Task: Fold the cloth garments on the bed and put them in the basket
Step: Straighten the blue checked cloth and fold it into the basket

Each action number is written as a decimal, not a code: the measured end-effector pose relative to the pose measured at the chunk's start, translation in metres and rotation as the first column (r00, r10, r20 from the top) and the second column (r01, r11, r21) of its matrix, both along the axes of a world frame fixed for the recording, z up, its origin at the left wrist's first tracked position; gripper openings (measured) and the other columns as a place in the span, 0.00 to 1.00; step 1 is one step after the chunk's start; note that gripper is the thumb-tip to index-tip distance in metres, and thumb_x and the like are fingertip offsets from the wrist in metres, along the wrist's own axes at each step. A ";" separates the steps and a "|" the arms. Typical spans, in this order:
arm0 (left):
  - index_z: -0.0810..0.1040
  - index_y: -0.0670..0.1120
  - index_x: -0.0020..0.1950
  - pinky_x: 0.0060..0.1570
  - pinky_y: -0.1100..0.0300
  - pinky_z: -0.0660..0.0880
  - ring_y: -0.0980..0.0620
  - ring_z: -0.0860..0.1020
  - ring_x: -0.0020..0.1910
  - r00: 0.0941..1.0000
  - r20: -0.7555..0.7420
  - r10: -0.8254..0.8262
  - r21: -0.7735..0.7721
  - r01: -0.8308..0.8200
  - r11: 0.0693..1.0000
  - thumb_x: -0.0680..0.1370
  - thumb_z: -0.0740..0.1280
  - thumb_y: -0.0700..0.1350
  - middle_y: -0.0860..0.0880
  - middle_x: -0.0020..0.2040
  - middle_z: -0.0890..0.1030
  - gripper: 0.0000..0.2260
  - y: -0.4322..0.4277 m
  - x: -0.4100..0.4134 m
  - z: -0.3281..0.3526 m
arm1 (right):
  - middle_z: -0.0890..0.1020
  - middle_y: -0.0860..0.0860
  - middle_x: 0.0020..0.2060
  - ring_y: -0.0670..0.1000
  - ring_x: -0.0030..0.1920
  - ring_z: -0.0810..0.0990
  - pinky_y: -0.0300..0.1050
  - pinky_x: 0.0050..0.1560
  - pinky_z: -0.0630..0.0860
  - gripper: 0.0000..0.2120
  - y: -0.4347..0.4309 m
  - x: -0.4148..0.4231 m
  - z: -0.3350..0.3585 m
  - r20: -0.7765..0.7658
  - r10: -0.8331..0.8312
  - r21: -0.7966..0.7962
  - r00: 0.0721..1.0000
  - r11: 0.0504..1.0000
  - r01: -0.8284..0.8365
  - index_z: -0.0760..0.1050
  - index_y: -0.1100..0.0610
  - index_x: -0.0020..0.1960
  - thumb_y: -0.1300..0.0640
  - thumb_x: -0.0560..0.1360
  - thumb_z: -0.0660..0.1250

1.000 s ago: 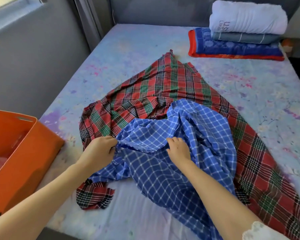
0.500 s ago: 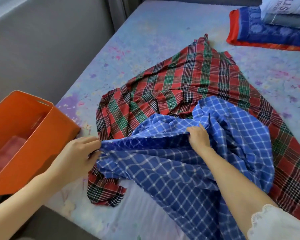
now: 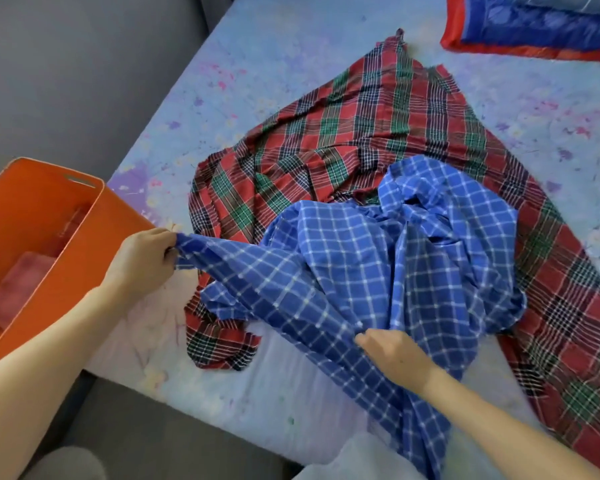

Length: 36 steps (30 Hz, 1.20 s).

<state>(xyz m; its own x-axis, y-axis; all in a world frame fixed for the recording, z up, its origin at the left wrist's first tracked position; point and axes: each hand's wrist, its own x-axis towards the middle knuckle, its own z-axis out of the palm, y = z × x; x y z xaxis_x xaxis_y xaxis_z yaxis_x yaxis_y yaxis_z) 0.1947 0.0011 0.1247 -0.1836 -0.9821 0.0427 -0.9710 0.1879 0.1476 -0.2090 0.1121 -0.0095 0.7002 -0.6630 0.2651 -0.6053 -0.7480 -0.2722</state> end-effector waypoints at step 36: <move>0.76 0.38 0.36 0.30 0.59 0.65 0.45 0.73 0.29 0.999 -0.026 -0.044 -0.070 0.042 0.997 0.70 0.68 0.30 0.47 0.31 0.75 0.06 0.017 0.065 0.068 | 0.77 0.54 0.37 0.50 0.35 0.76 0.43 0.40 0.73 0.02 -0.003 0.028 0.109 -0.009 -0.392 0.456 0.920 0.817 0.353 0.75 0.61 0.44 0.64 0.76 0.65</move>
